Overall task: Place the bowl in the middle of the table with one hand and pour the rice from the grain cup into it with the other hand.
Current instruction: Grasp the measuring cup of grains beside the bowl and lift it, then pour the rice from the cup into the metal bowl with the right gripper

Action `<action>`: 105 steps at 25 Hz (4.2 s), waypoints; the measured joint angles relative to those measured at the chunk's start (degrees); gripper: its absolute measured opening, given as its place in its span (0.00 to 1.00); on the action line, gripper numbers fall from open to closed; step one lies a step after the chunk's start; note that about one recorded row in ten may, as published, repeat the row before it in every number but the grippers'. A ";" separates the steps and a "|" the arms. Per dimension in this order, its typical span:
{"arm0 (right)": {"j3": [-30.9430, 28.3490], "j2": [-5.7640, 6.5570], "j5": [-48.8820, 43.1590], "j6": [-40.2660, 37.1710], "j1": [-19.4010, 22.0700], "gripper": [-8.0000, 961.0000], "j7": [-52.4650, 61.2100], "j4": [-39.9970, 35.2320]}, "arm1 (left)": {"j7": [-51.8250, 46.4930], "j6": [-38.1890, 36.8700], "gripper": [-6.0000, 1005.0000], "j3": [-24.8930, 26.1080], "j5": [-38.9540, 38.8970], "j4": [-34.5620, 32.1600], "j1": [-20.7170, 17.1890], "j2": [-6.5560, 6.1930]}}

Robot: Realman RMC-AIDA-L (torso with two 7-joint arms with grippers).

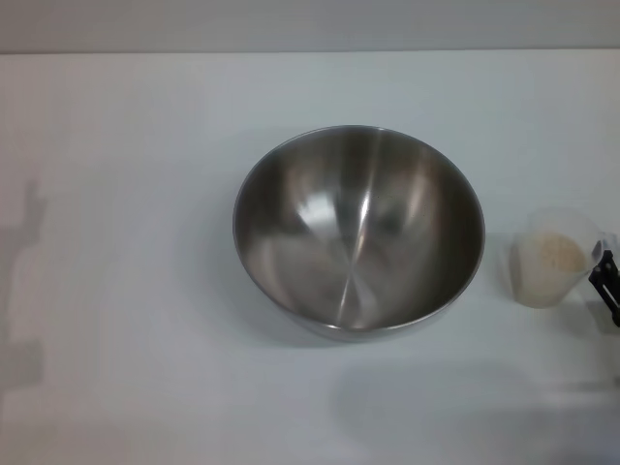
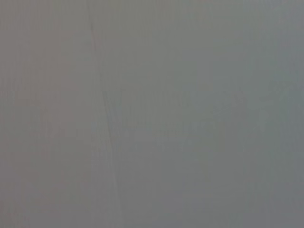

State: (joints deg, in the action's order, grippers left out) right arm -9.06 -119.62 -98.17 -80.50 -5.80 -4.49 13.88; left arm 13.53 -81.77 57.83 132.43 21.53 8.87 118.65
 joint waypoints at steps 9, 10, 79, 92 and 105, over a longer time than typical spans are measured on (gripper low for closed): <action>0.01 0.00 0.00 0.16 -0.43 0.81 0.00 0.00 | 0.00 0.20 0.83 0.00 -0.15 -0.58 -0.16 0.00; 0.01 0.00 0.00 0.18 -0.44 0.80 0.00 0.00 | 0.00 0.27 0.83 0.00 -0.17 -0.68 -0.13 0.00; -0.12 -0.15 -10.84 -4.45 -22.20 0.02 -59.13 6.36 | -2.35 0.74 0.83 -10.45 -0.33 -2.50 -3.31 0.44; 0.04 -0.28 -19.10 -5.82 -19.22 0.02 -90.35 10.19 | -3.04 1.31 0.83 -10.68 -0.32 -2.37 -3.07 0.44; 0.65 -0.26 -20.91 -4.98 -19.12 0.02 -111.64 11.02 | -3.08 1.36 0.83 -10.72 -0.33 -2.30 -3.03 0.44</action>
State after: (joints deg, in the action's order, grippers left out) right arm -8.41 -119.88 -119.08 -85.48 -24.92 -116.13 24.90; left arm 10.46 -80.41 47.11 132.10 19.22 5.85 119.09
